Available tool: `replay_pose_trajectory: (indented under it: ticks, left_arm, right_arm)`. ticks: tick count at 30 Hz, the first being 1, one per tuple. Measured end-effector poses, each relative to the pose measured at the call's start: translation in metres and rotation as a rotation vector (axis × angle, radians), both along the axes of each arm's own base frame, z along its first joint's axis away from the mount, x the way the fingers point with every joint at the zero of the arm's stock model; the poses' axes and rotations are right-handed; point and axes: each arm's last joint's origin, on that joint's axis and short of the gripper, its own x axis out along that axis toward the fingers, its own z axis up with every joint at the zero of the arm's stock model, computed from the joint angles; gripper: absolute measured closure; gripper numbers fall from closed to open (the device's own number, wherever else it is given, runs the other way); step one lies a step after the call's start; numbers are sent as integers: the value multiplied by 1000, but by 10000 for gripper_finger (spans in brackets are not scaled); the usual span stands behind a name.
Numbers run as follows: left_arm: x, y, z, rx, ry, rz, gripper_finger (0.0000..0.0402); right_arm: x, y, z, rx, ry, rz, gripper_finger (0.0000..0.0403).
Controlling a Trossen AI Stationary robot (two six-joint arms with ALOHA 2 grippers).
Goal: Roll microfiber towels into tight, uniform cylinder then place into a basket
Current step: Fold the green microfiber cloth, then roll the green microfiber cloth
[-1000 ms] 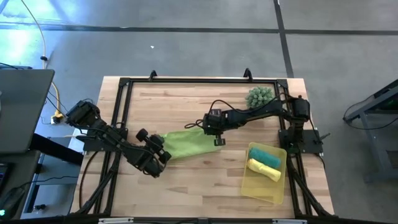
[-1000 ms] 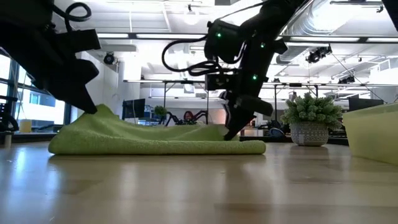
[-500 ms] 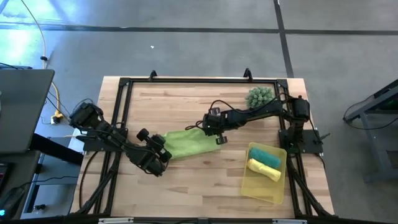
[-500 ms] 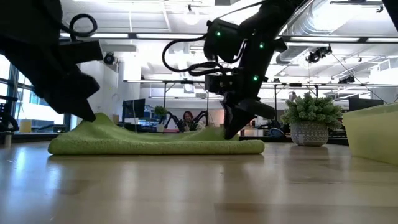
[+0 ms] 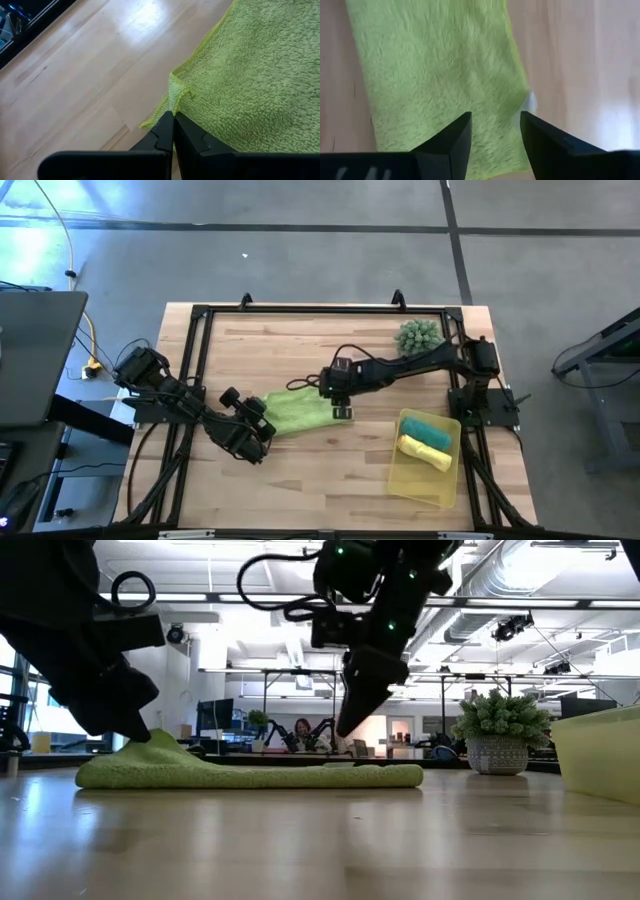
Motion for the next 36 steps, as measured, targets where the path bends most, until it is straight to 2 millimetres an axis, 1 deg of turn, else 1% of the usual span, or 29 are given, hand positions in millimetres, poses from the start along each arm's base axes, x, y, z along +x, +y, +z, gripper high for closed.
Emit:
replay_pose_trajectory:
  ticks: [3, 7, 14, 16, 19, 24, 27, 29, 31, 34, 36]
  left_arm:
    - [0, 0, 0, -3, 5, 1, 402]
    - [-1, 0, -1, -24, 37, -8, 402]
    - [-1, -1, -1, -71, 52, 3, 396]
    - [-1, -1, -1, -71, 52, 3, 386]
    - [-1, 2, -1, -69, 66, 18, 358]
    - [-4, 14, -1, -86, 181, 46, 291]
    - [-3, 20, -1, -133, 226, 68, 259]
    - [-1, 22, 1, -176, 230, 87, 250]
    - [5, 20, 5, -189, 221, 69, 249]
    - [17, 12, 17, -178, 196, 1, 258]
    - [25, 5, 26, -170, 170, -45, 266]
  right_arm:
    - [-5, 2, -11, 38, -4, -67, 249]
    - [-10, 4, -20, 82, 3, -144, 255]
    - [-15, 6, -32, 92, -12, -153, 258]
    - [-14, 6, -31, 98, -23, -162, 258]
    - [-14, 6, -32, 98, -20, -165, 258]
    - [-14, 6, -32, 95, -18, -156, 258]
    - [-14, 6, -32, 94, -16, -154, 258]
    - [-15, 6, -32, 88, -13, -143, 258]
    - [-15, 6, -32, 82, -11, -132, 258]
    - [-14, 3, -35, 72, -5, -119, 258]
    - [-12, 1, -43, 65, 17, -113, 258]
